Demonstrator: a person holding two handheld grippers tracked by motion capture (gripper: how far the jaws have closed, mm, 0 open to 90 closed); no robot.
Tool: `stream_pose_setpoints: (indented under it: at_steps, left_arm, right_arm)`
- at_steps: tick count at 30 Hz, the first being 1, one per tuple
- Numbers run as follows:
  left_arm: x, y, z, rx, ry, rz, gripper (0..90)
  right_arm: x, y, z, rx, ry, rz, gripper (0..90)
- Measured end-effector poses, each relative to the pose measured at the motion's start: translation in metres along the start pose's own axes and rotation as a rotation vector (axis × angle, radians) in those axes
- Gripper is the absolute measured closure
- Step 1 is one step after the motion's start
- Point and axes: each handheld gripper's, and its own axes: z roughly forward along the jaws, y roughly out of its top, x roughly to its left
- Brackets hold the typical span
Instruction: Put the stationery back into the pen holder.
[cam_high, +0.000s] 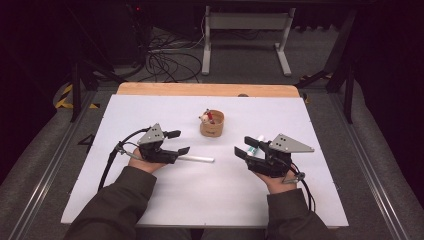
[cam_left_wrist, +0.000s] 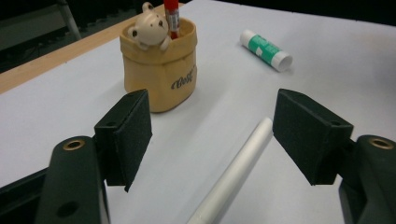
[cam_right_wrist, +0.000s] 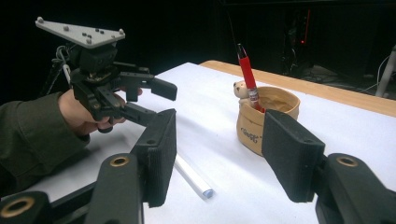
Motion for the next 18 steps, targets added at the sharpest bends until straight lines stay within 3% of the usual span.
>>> stream_pose_setpoints:
  at_steps: [18]
  left_arm:
    - [0.006, -0.017, 0.005, 0.111, -0.029, 0.001, 39.5]
  right_arm:
    - [0.000, 0.000, 0.000, 0.008, 0.012, 0.003, 45.5]
